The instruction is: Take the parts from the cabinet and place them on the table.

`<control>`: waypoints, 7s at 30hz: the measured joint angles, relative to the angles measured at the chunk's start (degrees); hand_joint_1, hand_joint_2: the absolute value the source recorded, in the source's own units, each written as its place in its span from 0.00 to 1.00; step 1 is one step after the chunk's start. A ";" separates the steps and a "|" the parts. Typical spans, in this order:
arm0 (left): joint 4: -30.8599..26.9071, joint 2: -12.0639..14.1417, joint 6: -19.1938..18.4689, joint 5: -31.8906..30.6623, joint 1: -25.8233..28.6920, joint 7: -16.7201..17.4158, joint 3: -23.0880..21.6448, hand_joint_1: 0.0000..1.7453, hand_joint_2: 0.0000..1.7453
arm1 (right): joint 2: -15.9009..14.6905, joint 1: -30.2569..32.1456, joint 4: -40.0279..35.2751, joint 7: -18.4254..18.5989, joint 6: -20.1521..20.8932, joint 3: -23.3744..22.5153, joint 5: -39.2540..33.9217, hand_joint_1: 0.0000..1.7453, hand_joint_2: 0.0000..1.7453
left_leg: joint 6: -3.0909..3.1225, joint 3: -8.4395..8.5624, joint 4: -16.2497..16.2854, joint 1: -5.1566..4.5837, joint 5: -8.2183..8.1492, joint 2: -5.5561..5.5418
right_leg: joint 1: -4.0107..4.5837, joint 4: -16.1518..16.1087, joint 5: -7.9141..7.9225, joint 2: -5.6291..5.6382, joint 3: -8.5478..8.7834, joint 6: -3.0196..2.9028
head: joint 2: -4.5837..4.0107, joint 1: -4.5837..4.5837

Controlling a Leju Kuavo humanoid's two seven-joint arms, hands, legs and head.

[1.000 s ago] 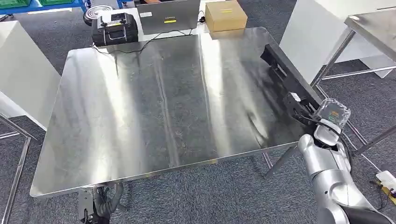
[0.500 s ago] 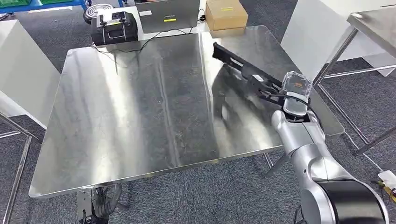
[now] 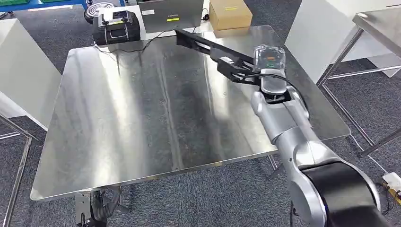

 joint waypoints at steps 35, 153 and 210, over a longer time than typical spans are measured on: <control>24.98 2.47 17.07 -4.00 -2.04 7.28 25.48 0.00 1.00 | 10.42 -7.68 -4.17 -3.32 -1.22 37.09 -27.08 1.00 1.00 | -0.06 -0.10 -0.01 -0.03 -0.04 -0.19 | -0.11 -0.06 -0.05 -0.10 0.02 -0.06 | 0.00 0.02; 27.02 2.03 14.99 5.40 -3.08 12.94 36.52 0.00 0.00 | 4.56 8.30 4.85 -8.24 1.35 0.96 -18.82 0.00 0.00 | -0.08 0.12 -0.01 -0.05 -0.09 -0.35 | -0.13 -0.31 -0.13 -0.43 0.34 -0.18 | 0.00 0.07; 26.62 -0.17 21.57 3.32 -2.64 1.94 36.83 0.00 0.00 | 1.66 54.86 -79.76 -53.46 -27.72 -8.64 -69.13 0.00 0.00 | 1.26 1.14 -1.49 0.41 0.75 -0.12 | -0.08 1.83 -2.20 -0.28 -0.38 0.25 | 0.00 0.11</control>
